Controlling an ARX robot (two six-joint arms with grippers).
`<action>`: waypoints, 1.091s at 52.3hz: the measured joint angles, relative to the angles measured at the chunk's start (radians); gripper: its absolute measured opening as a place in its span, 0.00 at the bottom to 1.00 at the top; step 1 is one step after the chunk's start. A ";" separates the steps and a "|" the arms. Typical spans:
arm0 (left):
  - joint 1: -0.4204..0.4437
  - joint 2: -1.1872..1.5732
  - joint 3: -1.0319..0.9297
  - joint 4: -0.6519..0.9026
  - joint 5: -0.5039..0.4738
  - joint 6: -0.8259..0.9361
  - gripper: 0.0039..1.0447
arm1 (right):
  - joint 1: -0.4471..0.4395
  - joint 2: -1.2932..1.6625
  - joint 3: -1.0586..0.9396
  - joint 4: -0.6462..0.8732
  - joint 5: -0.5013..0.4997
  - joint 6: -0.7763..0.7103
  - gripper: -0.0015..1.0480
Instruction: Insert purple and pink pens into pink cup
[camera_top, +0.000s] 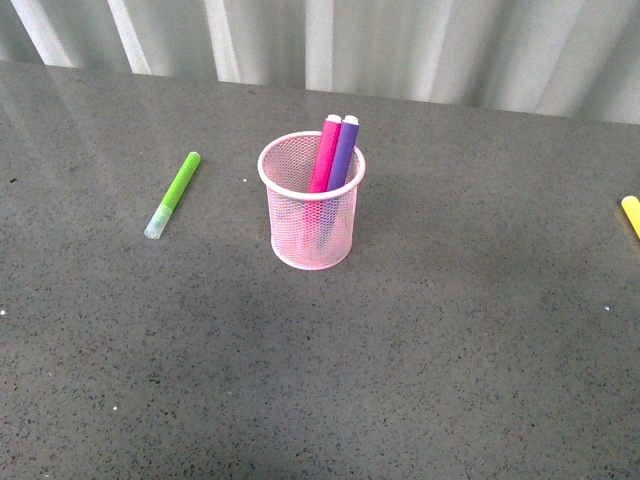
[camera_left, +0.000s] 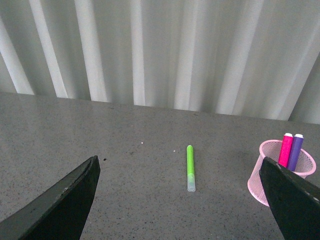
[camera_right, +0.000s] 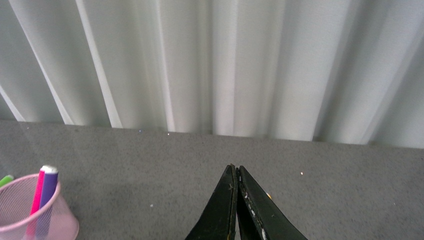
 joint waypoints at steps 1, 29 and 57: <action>0.000 0.000 0.000 0.000 0.000 0.000 0.94 | -0.004 -0.011 -0.004 -0.007 -0.005 0.000 0.03; 0.000 0.000 0.000 0.000 0.000 0.000 0.94 | -0.126 -0.324 -0.072 -0.221 -0.119 0.000 0.03; 0.000 0.000 0.000 0.000 0.000 0.000 0.94 | -0.126 -0.542 -0.072 -0.436 -0.119 0.000 0.03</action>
